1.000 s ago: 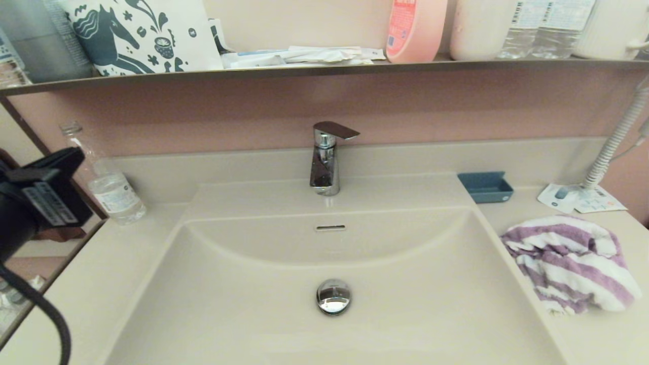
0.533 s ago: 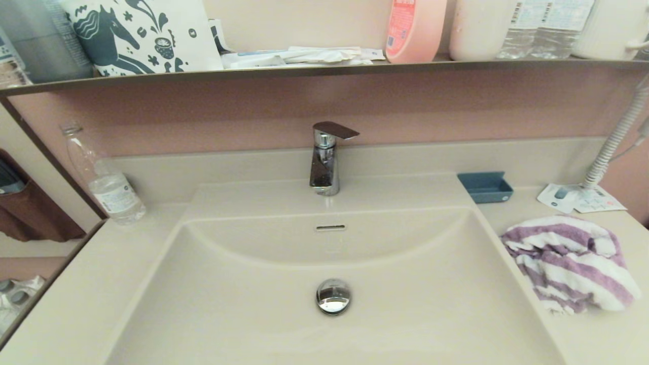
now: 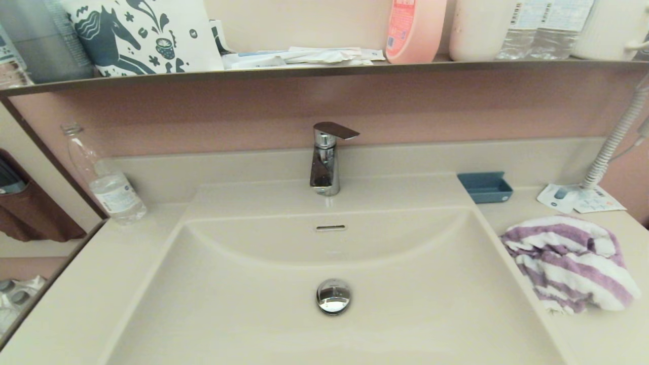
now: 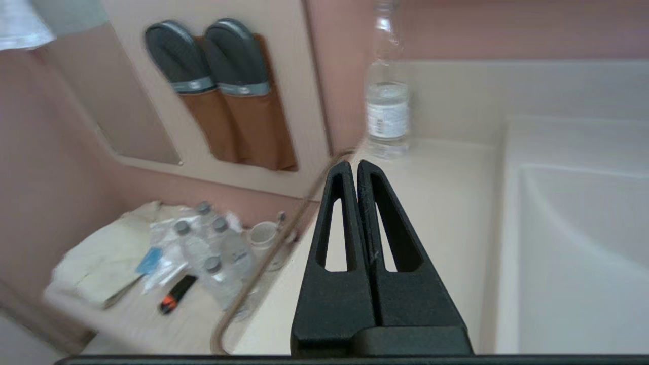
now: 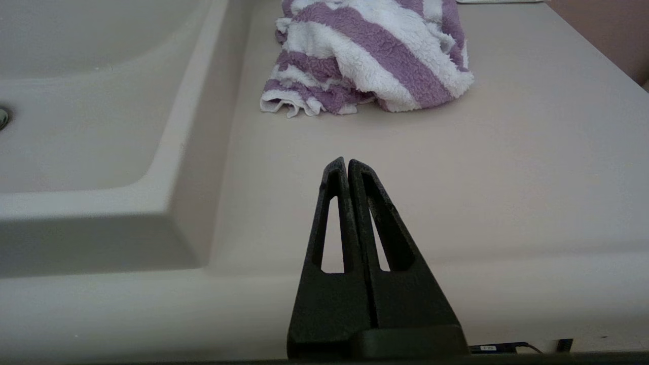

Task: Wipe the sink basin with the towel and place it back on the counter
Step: Pick up the cloth

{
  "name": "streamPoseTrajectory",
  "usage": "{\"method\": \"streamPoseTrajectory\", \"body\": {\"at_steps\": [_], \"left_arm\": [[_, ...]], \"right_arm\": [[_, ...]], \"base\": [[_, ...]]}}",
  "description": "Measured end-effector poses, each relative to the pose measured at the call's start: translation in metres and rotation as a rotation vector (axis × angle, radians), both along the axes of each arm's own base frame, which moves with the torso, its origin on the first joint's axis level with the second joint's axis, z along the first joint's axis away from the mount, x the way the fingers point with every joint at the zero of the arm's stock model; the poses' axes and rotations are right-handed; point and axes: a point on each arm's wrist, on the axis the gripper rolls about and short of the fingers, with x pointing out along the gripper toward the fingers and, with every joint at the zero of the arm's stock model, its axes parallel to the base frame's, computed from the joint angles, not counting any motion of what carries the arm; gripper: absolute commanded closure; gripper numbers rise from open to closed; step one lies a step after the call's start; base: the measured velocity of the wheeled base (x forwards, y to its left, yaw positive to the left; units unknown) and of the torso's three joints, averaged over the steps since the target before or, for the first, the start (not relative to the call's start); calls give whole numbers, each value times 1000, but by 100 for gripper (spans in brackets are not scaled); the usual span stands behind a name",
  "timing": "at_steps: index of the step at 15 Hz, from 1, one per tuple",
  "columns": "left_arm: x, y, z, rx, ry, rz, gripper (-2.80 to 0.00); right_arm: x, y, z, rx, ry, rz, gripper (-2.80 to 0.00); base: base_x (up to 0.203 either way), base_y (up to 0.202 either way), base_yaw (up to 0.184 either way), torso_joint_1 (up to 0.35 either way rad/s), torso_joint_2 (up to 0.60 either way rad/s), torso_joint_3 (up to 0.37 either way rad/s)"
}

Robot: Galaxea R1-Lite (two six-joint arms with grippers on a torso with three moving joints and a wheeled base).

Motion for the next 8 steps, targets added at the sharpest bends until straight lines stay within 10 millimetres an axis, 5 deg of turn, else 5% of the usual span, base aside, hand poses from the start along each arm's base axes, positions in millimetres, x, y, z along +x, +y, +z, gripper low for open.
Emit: {"method": "streamPoseTrajectory", "body": {"at_steps": [8], "left_arm": [[-7,-7,-54,49,6,-274,0]], "right_arm": [[0,0,0,0,0,0,0]], "base": [[0,0,0,0,0,0]]}}
